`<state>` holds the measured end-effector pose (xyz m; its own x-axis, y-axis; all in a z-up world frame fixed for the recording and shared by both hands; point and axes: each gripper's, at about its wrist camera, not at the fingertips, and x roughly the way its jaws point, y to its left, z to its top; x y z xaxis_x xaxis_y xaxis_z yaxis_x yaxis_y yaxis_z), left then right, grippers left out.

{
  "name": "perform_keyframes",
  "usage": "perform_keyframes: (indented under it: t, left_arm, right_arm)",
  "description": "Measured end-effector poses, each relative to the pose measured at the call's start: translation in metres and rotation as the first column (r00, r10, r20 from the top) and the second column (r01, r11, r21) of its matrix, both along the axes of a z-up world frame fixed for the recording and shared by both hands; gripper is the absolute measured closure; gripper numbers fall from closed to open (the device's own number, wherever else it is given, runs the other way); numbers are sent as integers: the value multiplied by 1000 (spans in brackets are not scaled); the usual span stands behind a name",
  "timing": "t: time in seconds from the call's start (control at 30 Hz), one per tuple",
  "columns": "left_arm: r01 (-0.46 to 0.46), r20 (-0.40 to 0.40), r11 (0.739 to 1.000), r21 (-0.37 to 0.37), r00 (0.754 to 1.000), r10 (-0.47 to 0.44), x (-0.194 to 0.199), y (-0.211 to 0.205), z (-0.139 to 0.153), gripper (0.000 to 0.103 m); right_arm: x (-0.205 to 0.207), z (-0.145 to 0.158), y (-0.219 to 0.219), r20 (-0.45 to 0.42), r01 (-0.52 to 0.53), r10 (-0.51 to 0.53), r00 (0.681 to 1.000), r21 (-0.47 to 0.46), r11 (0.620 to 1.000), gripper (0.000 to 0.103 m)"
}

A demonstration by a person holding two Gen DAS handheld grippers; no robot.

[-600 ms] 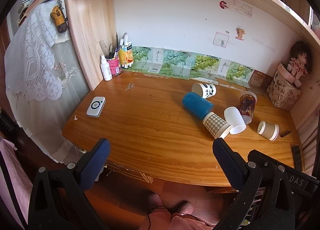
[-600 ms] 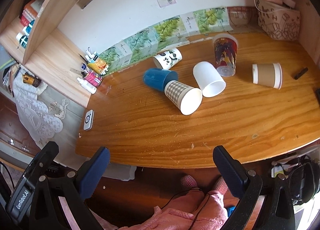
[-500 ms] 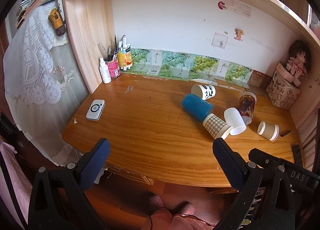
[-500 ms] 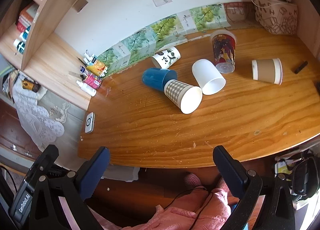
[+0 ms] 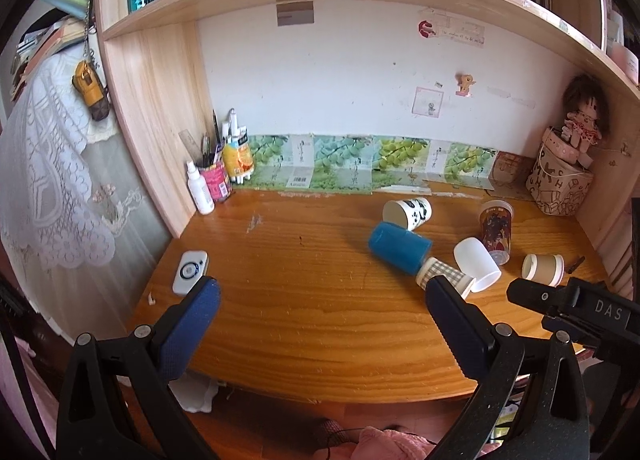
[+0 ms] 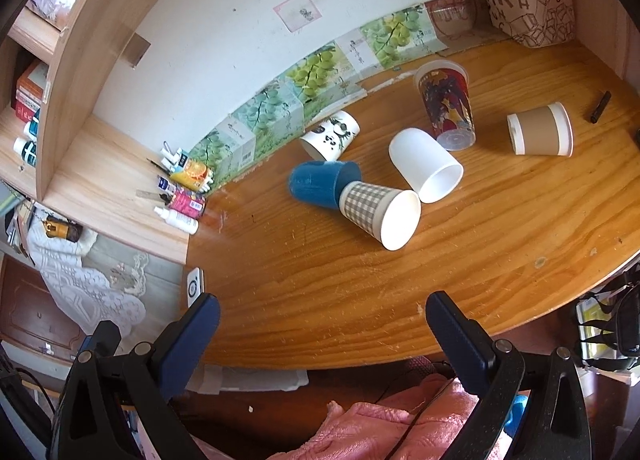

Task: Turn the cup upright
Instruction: 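Move both tools toward the blue plastic cup lying on its side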

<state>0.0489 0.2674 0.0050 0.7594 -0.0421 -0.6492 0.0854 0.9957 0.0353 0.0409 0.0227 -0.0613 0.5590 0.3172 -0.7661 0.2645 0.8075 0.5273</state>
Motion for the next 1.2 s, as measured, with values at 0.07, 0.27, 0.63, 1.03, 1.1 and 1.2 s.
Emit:
perform_keyframes:
  t: [0.07,0.27,0.63,1.03,1.1,1.2]
  left_arm:
    - [20,22,1000,3,1000,-20,6,6,1,1]
    - [109,75,993,36,991,-111,24,19,2,1]
    - [304,154,901,311,919,-363,27,7,6,1]
    - [404,29,863,304,901,-433,50,13,-24,1]
    - [427,7,844,325,891,-454,55,10,-31,1]
    - [462,-18,800,383,870,-493,60,2,-41,1]
  right_arm:
    - [4,2,4,20,16,-16,1000,4,1000,0]
    - [10,4,19,72,60,-61,996,16,998,0]
    - [17,16,16,88,187,-197,977,110,976,0]
    - [37,15,17,52,178,-187,981,150,973,0]
    - [37,9,16,35,180,-189,981,177,968,0]
    - [39,-3,14,4,189,-195,981,223,956,0]
